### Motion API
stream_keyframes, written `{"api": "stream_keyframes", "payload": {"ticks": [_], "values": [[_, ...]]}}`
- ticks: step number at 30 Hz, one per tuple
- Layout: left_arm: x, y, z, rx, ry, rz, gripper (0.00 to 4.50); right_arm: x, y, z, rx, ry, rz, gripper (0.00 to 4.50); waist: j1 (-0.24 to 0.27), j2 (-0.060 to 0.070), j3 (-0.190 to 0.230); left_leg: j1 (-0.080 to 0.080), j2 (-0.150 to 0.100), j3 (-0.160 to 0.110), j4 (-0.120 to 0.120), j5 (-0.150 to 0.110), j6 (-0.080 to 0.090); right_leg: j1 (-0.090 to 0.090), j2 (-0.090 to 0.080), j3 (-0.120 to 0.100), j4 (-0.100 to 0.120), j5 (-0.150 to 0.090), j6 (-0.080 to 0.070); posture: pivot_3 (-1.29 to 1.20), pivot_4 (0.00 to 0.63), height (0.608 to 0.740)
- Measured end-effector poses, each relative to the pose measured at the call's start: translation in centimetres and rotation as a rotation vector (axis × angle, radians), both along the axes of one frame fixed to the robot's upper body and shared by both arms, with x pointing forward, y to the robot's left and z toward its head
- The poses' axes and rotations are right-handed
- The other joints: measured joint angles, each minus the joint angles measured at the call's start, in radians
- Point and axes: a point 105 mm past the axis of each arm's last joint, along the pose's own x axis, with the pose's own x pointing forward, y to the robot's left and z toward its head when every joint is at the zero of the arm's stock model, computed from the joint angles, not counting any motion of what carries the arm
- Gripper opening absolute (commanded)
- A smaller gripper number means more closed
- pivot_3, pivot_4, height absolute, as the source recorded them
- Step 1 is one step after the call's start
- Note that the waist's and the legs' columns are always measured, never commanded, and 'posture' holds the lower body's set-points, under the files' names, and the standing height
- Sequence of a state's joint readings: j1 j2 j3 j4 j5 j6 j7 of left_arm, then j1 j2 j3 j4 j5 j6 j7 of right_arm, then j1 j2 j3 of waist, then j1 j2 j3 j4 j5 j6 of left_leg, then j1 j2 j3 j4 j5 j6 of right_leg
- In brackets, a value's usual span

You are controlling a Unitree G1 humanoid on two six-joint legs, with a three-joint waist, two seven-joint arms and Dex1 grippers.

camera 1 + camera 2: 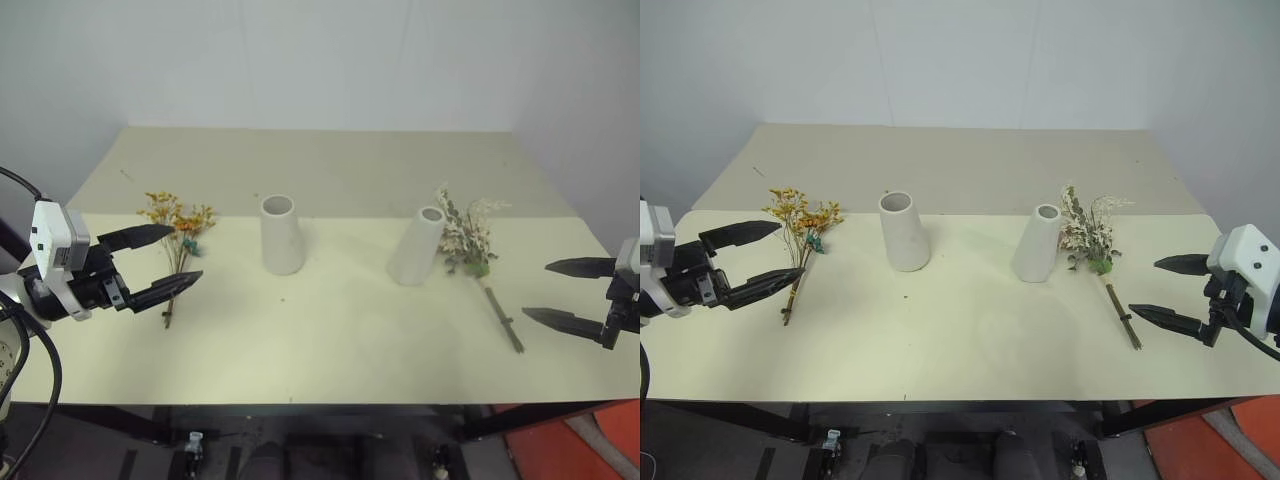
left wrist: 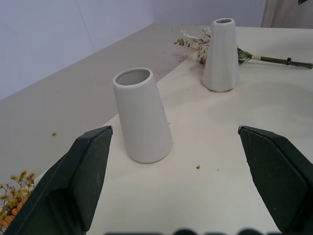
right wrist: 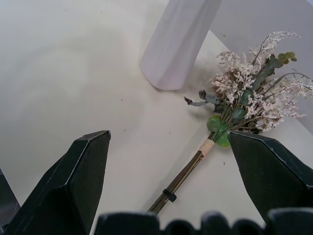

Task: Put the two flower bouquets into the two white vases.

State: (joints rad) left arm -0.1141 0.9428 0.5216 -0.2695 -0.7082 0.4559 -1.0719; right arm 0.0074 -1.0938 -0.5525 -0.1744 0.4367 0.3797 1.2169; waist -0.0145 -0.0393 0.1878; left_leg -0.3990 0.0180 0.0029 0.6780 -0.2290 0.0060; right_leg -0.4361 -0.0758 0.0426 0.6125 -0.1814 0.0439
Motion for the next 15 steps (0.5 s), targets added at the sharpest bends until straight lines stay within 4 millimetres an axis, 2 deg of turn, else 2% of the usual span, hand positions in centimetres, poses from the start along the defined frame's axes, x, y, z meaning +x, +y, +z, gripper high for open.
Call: {"api": "stream_keyframes", "payload": {"ticks": [15], "values": [[0.11, -0.24, 0.09, 0.001, -0.003, -0.01, 4.49, -0.07, 0.13, -0.11, 0.001, 0.011, -0.001, 4.5, 0.0, 0.0, 0.0, 0.0, 0.0, 0.0, 0.0, 0.0, 0.0, 0.0, 0.0, 0.0, 0.0, 0.0, 0.0, 0.0, 0.15, 0.74]]}}
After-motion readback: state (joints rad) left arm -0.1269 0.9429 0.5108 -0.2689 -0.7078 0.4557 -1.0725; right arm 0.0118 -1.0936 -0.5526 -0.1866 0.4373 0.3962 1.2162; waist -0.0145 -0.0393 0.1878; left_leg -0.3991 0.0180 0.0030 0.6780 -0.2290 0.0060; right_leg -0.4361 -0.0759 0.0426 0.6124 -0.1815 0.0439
